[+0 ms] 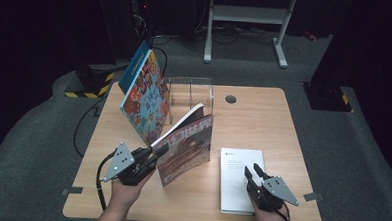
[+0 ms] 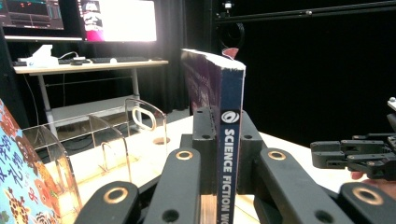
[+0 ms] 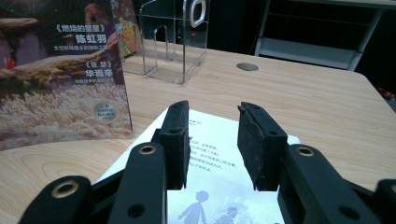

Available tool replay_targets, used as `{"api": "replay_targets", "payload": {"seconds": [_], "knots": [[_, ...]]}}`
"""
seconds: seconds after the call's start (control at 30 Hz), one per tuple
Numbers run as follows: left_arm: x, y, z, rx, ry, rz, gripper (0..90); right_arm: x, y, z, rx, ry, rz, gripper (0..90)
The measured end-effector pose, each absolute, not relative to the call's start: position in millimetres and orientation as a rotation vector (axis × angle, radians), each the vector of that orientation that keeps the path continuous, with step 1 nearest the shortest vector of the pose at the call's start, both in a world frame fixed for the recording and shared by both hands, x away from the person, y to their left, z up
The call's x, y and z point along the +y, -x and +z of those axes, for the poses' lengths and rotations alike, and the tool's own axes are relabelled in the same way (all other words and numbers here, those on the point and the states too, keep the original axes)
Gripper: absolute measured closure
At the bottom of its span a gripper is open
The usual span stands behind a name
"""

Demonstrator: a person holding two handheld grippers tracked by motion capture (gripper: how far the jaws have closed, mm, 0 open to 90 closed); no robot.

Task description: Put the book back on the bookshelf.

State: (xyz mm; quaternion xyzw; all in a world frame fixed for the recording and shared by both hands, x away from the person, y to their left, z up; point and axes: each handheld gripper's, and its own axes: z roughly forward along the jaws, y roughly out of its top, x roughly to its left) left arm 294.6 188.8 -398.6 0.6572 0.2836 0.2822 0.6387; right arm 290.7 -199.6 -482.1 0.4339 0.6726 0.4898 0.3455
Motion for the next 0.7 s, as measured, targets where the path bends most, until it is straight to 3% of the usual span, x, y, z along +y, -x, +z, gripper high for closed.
{"api": "replay_targets", "payload": {"seconds": [0.27,0.37,0.4,0.6,0.7], "knots": [[186,-291,-398,0.629,-1.522,0.634,80.8,-200,-291,-482,1.743,-1.126,1.273,63.6],[180,-298,-399,0.661,-1.574,0.652,65.5,-200,-291,-482,1.743,-1.125,1.274,63.6],[179,-300,-399,0.667,-1.581,0.655,65.4,-200,-291,-482,1.744,-1.124,1.274,63.6],[176,-305,-396,0.712,-1.597,0.69,79.1,-200,-290,-482,1.742,-1.124,1.278,63.6],[175,-303,-396,0.703,-1.6,0.699,80.3,-201,-291,-482,1.748,-1.127,1.276,63.6]]}}
